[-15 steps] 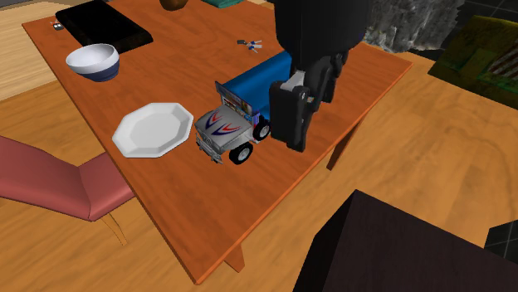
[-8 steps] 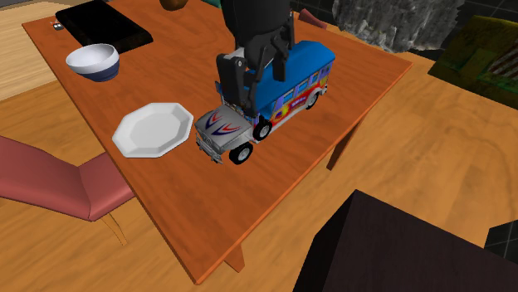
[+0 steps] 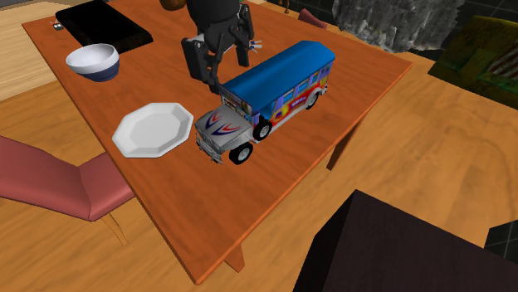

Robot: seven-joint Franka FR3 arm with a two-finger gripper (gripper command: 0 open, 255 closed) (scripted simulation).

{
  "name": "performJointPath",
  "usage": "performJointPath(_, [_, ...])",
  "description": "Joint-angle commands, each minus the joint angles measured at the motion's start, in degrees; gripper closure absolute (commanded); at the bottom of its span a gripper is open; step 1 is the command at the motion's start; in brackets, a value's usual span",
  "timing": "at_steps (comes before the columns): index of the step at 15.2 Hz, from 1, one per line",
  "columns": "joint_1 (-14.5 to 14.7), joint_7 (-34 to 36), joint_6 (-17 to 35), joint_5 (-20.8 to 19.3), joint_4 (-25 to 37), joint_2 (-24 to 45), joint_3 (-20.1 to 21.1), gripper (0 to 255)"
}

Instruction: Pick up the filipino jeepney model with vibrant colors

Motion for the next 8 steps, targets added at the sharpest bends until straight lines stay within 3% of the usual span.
performJointPath(1, [-0.42,-0.75,-1.03,0.78,6.30,4.98,-0.07,0])
performJointPath(4, [-1.42,-2.02,-3.20,1.91,16.48,12.63,-0.14,0])
performJointPath(8, [-1.40,-1.88,-0.13,1.89,13.43,12.65,-0.08,0])
